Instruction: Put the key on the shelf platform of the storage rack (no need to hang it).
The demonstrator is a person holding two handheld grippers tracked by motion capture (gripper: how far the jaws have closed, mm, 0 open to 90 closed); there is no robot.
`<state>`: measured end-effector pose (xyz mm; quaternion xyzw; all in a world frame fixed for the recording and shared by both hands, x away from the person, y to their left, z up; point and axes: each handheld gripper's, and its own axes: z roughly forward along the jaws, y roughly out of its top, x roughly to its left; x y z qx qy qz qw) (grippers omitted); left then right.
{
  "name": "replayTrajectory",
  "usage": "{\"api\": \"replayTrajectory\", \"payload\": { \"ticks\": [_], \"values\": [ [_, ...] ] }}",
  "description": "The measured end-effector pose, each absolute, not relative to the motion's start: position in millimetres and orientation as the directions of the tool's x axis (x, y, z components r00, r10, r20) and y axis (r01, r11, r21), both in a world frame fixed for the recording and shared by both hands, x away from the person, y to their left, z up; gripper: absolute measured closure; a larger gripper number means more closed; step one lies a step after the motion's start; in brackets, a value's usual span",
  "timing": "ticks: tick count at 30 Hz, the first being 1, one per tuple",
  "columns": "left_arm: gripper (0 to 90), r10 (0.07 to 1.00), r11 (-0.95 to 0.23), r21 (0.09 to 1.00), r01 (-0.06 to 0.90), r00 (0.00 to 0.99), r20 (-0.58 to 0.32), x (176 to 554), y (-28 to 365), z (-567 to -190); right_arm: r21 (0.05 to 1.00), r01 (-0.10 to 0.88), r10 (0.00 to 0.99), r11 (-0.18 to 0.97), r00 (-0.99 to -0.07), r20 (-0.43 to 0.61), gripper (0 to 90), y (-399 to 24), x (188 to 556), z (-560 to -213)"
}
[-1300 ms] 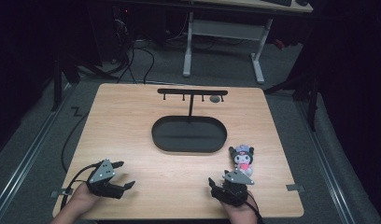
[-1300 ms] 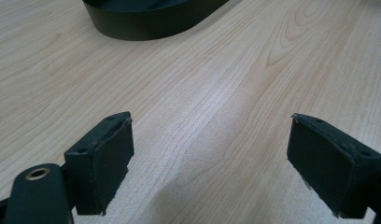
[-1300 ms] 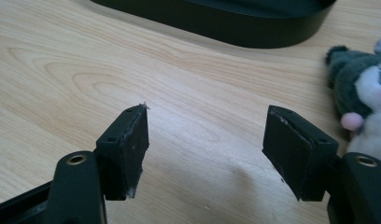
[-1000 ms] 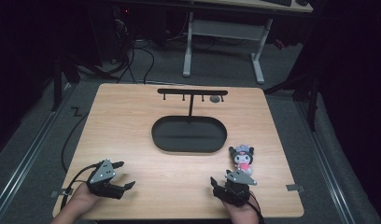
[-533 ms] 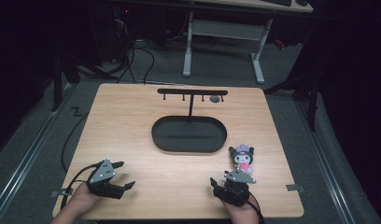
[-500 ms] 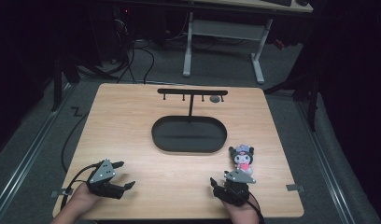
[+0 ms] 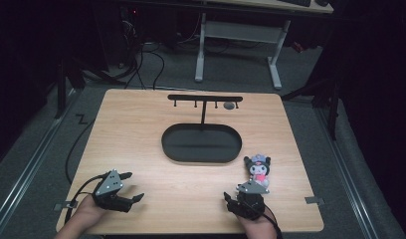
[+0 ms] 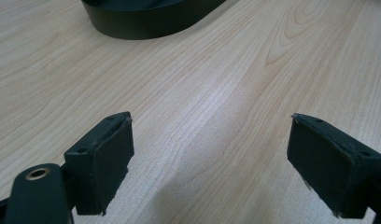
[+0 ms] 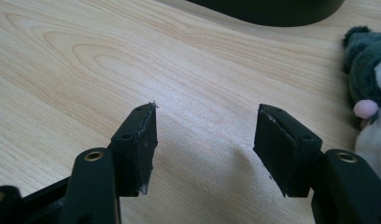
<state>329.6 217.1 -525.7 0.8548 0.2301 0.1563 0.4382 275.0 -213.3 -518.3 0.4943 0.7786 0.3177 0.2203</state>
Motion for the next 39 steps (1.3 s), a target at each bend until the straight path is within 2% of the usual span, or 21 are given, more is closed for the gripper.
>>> {"api": "replayTrajectory", "payload": {
  "ticks": [5, 11, 24, 30, 39],
  "values": [
    [15.6, 0.530, -0.512, 0.820, 0.256, 0.845, 0.067, 329.2, 217.0, -525.7, 0.695, 0.644, 0.903, 0.318, -0.430, -0.014, 39.1, -211.8, 278.6, -513.9],
    [15.5, 0.531, -0.510, 0.822, 0.255, 0.845, 0.067, 328.9, 217.4, -525.7, 0.657, 0.669, 0.893, 0.347, -0.449, -0.014, 34.6, -199.2, 291.3, -504.9],
    [15.5, 0.529, -0.505, 0.824, 0.255, 0.847, 0.062, 329.3, 218.0, -525.6, 0.572, 0.709, 0.880, 0.412, -0.474, -0.047, 34.2, -189.2, 305.8, -484.9],
    [15.5, 0.529, -0.506, 0.824, 0.255, 0.846, 0.063, 329.1, 218.0, -525.5, 0.504, 0.724, 0.859, 0.471, -0.506, -0.076, 32.4, -183.5, 310.4, -483.9],
    [15.5, 0.530, -0.506, 0.824, 0.255, 0.846, 0.063, 329.1, 217.8, -525.7, 0.410, 0.778, 0.864, 0.476, -0.501, -0.053, 32.8, -185.8, 313.1, -478.9]
  ]
}}
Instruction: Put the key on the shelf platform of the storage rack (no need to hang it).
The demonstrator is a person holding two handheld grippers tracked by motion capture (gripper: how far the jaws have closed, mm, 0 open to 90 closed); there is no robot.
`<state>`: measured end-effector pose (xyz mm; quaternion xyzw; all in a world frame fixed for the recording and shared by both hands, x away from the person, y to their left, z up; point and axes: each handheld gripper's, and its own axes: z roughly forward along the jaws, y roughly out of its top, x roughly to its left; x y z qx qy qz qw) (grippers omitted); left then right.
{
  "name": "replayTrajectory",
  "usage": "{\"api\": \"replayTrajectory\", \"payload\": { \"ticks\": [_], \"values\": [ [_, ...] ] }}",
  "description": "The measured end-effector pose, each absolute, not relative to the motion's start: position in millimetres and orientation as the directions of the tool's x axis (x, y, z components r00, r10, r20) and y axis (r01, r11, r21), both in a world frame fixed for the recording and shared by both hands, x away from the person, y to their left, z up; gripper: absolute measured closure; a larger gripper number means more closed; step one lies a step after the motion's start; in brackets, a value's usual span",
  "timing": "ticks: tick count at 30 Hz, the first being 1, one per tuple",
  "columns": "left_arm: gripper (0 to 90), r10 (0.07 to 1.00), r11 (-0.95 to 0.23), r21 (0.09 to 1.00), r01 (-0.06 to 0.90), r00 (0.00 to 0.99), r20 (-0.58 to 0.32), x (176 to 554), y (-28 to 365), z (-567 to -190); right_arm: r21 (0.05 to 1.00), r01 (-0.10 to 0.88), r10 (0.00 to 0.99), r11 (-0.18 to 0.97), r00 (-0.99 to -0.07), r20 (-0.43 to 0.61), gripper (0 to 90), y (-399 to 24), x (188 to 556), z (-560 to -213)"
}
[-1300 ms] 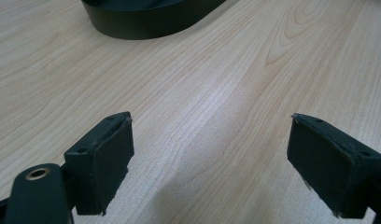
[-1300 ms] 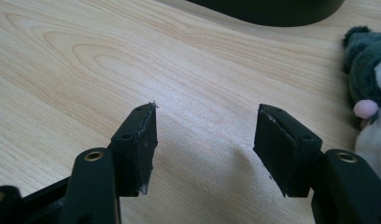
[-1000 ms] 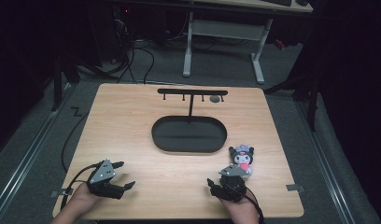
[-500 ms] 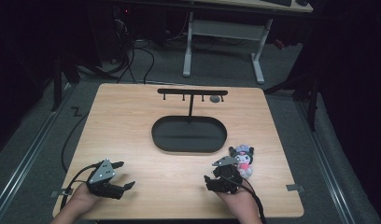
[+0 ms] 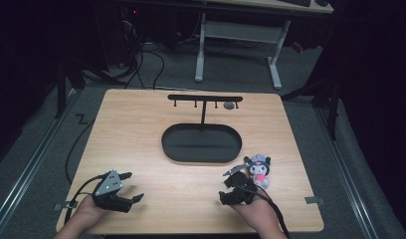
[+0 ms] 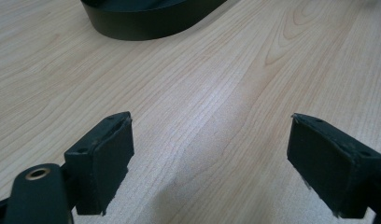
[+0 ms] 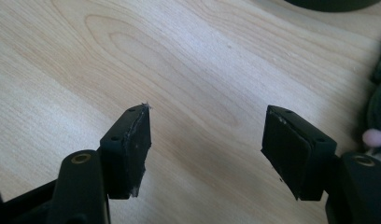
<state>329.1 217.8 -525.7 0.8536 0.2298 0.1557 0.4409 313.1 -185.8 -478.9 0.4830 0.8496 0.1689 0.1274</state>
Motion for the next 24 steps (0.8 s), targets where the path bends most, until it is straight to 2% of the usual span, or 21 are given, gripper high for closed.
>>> {"api": "replayTrajectory", "payload": {
  "ticks": [11, 24],
  "values": [
    [15.6, 0.530, -0.505, 0.824, 0.256, 0.846, 0.062, 329.5, 217.9, -525.6, 0.367, 0.812, 0.881, 0.454, -0.471, -0.048, 33.6, -210.8, 312.0, -465.6],
    [15.6, 0.529, -0.507, 0.823, 0.257, 0.846, 0.062, 329.6, 217.7, -525.6, 0.375, 0.846, 0.921, 0.379, -0.383, -0.066, 33.6, -245.7, 313.8, -445.3]
  ]
}}
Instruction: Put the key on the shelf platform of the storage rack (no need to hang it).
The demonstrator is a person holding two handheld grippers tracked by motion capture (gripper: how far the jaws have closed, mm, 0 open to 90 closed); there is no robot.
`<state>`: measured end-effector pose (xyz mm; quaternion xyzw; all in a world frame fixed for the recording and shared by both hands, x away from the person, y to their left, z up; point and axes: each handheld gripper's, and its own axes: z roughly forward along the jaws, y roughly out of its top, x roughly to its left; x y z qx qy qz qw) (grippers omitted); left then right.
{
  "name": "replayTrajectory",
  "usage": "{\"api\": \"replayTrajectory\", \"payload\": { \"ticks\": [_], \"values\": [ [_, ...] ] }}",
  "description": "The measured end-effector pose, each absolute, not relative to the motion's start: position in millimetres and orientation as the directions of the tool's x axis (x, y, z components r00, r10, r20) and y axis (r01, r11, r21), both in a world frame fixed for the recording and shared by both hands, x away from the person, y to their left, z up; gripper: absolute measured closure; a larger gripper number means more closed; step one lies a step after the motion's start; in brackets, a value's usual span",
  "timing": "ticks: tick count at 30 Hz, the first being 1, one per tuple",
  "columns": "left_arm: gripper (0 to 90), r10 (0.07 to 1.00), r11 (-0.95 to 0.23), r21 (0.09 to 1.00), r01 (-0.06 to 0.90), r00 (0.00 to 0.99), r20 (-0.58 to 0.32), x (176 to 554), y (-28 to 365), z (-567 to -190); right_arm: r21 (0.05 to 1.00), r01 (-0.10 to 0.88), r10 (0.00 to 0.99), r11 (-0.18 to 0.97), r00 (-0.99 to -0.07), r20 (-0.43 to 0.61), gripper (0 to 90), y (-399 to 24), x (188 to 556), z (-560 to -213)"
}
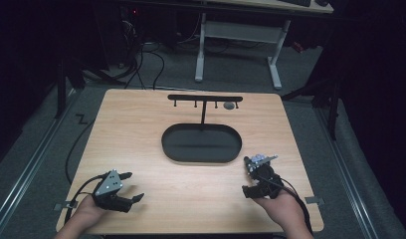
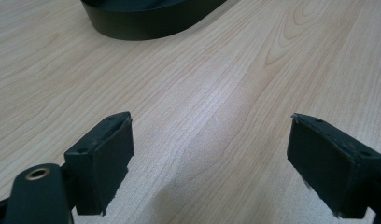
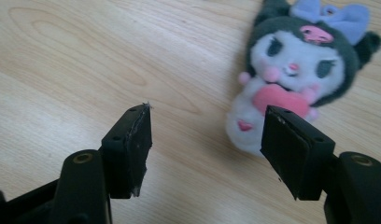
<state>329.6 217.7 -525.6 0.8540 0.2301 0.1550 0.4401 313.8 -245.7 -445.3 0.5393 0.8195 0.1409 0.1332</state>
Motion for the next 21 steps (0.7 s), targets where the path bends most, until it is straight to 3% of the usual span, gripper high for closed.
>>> {"api": "replayTrajectory", "payload": {
  "ticks": [9, 21],
  "values": [
    [15.5, 0.529, -0.508, 0.823, 0.256, 0.846, 0.063, 329.4, 217.6, -525.6, 0.381, 0.860, 0.938, 0.340, -0.336, -0.079, 31.8, -262.2, 316.2, -440.5],
    [15.6, 0.529, -0.508, 0.822, 0.257, 0.847, 0.062, 329.7, 217.7, -525.6, 0.388, 0.884, 0.965, 0.259, -0.252, -0.069, 20.0, -274.9, 321.8, -449.0]
  ]
}}
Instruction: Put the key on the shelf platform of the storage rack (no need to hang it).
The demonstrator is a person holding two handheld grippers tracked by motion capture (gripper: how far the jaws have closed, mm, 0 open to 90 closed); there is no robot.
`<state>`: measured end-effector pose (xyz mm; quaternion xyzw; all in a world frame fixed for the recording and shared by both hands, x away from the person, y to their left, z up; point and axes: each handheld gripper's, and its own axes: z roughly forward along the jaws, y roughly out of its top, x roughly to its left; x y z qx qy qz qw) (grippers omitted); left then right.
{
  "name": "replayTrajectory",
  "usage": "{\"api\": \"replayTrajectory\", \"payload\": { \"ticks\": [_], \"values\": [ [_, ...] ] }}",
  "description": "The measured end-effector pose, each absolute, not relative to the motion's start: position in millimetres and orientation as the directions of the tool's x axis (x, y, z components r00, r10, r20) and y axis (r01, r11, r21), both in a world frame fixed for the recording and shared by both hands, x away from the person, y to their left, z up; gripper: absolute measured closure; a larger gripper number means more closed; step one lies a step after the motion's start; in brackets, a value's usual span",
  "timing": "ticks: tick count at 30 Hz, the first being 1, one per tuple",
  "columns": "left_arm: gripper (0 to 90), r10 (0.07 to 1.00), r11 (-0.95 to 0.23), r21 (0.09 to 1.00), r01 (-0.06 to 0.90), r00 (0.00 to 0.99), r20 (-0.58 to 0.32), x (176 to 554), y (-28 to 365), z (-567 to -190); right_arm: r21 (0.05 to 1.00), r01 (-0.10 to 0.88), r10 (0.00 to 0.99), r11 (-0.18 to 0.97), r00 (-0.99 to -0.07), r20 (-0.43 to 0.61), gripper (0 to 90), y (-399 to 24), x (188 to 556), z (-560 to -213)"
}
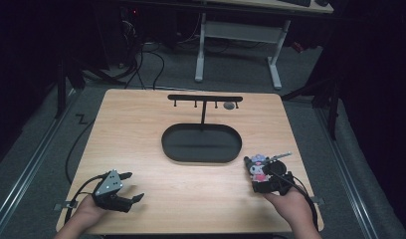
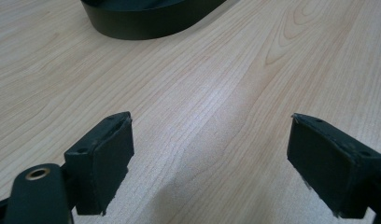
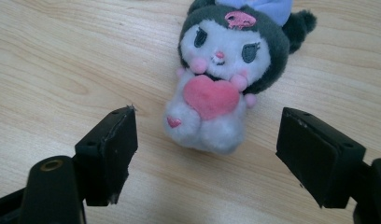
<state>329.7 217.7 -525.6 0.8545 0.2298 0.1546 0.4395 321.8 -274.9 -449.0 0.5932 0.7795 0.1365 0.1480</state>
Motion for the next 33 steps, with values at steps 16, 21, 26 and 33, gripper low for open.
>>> {"api": "replayTrajectory", "payload": {
  "ticks": [16, 21, 26, 33],
  "values": [
    [15.6, 0.528, -0.508, 0.822, 0.257, 0.847, 0.062, 329.7, 217.7, -525.7, 0.360, 0.906, 0.973, 0.221, -0.228, -0.025, 19.2, -272.9, 334.7, -475.3],
    [15.6, 0.529, -0.509, 0.822, 0.257, 0.847, 0.063, 329.6, 217.6, -525.7, 0.365, 0.908, 0.975, 0.206, -0.220, -0.003, 24.2, -274.3, 336.7, -483.9],
    [15.6, 0.529, -0.508, 0.822, 0.257, 0.846, 0.063, 329.6, 217.6, -525.7, 0.365, 0.912, 0.978, 0.190, -0.207, 0.007, 29.2, -277.1, 336.8, -487.8],
    [15.5, 0.530, -0.509, 0.822, 0.257, 0.846, 0.063, 329.6, 217.5, -525.7, 0.373, 0.911, 0.980, 0.174, -0.196, 0.022, 35.9, -280.3, 336.7, -491.6]
  ]
}}
